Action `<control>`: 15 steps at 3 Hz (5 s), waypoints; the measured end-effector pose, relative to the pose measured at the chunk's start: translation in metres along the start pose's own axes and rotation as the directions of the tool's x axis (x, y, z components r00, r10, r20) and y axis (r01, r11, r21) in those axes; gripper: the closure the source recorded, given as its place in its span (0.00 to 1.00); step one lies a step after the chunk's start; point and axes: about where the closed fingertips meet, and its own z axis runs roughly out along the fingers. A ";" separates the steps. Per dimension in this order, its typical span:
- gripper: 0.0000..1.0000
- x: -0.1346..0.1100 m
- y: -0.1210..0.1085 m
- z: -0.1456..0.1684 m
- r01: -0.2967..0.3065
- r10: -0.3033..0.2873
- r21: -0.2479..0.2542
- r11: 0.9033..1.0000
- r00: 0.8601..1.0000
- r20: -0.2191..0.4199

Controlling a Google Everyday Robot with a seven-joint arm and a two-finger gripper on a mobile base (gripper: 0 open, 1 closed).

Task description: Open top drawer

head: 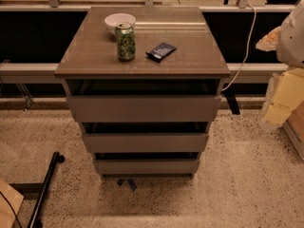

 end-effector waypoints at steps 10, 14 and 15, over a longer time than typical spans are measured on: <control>0.00 -0.009 -0.012 0.191 -0.214 0.249 -0.152 0.965 0.931 0.267; 0.00 -0.033 -0.070 0.266 -0.185 0.192 -0.052 0.981 0.935 0.299; 0.00 -0.030 -0.093 0.288 -0.191 0.195 -0.046 0.980 0.920 0.339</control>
Offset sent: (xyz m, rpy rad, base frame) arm -0.0065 -0.0095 -0.0370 0.0004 0.0890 -0.0720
